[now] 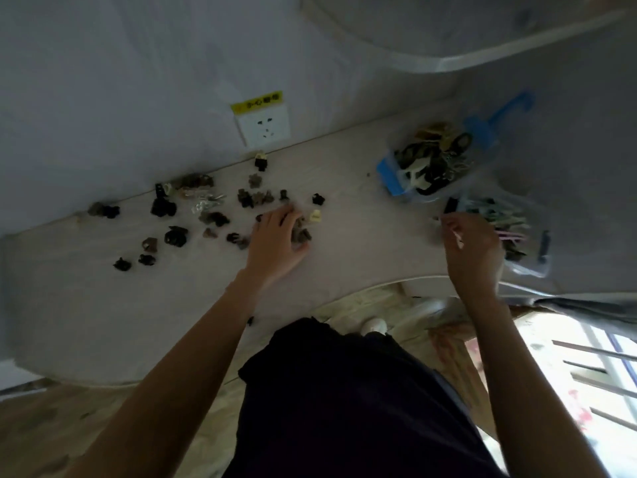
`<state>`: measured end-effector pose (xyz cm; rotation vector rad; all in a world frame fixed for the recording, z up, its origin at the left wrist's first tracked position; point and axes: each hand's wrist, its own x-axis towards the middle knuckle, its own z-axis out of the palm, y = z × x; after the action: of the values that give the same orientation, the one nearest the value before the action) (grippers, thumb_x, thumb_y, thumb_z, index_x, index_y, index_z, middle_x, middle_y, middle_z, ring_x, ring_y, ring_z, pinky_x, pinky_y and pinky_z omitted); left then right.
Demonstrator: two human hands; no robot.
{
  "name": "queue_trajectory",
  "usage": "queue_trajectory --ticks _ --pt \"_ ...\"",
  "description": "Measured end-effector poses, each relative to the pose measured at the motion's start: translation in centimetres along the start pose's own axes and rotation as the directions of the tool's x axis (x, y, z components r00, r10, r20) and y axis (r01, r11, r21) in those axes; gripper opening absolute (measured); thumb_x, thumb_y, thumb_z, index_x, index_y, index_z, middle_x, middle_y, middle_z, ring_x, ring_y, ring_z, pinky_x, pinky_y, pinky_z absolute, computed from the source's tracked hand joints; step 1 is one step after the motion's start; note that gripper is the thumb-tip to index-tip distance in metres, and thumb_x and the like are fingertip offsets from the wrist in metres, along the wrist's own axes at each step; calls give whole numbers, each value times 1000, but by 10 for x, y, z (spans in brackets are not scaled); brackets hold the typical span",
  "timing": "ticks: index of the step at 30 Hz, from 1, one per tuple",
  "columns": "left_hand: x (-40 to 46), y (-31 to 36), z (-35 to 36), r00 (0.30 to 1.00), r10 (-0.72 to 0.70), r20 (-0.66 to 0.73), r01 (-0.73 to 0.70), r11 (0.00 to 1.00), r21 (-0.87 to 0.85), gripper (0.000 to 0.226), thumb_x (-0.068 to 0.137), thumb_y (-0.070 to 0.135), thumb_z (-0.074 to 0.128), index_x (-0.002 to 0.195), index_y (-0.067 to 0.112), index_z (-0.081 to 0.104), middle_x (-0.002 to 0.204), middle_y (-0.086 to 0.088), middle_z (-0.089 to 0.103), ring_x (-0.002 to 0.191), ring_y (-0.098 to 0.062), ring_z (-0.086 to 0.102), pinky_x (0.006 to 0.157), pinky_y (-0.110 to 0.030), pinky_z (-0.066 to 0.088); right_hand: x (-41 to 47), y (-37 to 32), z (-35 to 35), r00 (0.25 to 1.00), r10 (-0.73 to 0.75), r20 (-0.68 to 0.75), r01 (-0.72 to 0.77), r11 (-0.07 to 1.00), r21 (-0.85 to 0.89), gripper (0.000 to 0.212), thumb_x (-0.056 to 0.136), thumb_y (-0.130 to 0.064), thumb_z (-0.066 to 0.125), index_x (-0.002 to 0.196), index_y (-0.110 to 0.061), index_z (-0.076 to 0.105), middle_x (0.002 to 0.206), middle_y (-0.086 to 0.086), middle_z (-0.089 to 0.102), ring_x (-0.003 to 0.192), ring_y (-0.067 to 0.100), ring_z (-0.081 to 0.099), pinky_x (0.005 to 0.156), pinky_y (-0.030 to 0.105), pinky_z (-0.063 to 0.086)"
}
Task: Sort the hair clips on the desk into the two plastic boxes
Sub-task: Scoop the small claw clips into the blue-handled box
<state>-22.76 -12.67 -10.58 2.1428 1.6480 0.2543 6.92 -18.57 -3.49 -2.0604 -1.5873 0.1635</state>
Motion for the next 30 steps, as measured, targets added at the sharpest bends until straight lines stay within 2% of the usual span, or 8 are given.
queue_trajectory --ticks 4,9,14,16,20,23,27,30 --pt "10 28 17 1000 5 21 -7 998 57 48 77 31 65 122 24 50 131 -1 50 122 -28 45 101 -45 36 10 50 -19 976 201 -86 -207 976 -65 14 84 -13 60 92 -15 72 100 11 70 89 32 63 68 34 48" --pt "16 42 25 999 -44 -10 44 997 64 48 77 23 65 122 28 50 127 0 53 118 -27 47 99 -46 34 23 70 -23 944 330 19 -323 931 -172 22 86 -15 57 104 -19 70 114 7 66 106 29 58 80 32 43" --pt "14 35 20 998 47 -46 -48 999 -20 50 76 16 67 124 19 51 125 -7 56 115 -31 49 99 -43 39 16 21 -7 996 92 16 -92 995 22 20 85 -9 57 102 -13 68 103 12 66 92 31 61 70 35 49" --pt "9 29 16 994 74 -79 -78 996 -49 49 79 18 67 125 17 51 126 -9 55 117 -32 48 100 -41 38 9 -11 14 986 -69 155 55 994 98 23 87 -12 56 108 -14 64 107 10 64 96 27 59 75 36 52" --pt "-13 6 -2 989 9 -145 -9 1000 -2 55 74 28 74 122 11 54 123 -12 58 114 -35 49 98 -44 43 -5 -69 77 714 -219 665 231 970 71 71 86 -31 63 145 -24 24 148 7 27 129 29 33 98 44 43" --pt "-33 -19 -11 977 -159 -142 173 981 90 79 66 51 75 130 15 46 134 -11 50 123 -35 44 101 -47 40 -2 -90 112 656 -113 746 222 974 -48 113 73 -44 73 147 -26 -9 156 11 -8 138 37 14 105 49 32" --pt "-44 -38 -19 897 -442 20 439 895 73 109 60 72 66 144 21 19 149 -11 27 135 -36 27 108 -48 30 23 -100 132 633 -82 770 179 983 -43 130 62 -46 81 146 -22 -16 156 9 -8 139 38 8 106 54 28" --pt "-41 -35 -21 869 -473 143 486 871 -67 113 63 65 71 147 22 8 151 -13 15 138 -38 16 108 -50 29 32 -109 139 549 -165 819 288 958 0 127 61 -46 82 148 -17 -7 150 13 10 132 38 20 102 50 38"
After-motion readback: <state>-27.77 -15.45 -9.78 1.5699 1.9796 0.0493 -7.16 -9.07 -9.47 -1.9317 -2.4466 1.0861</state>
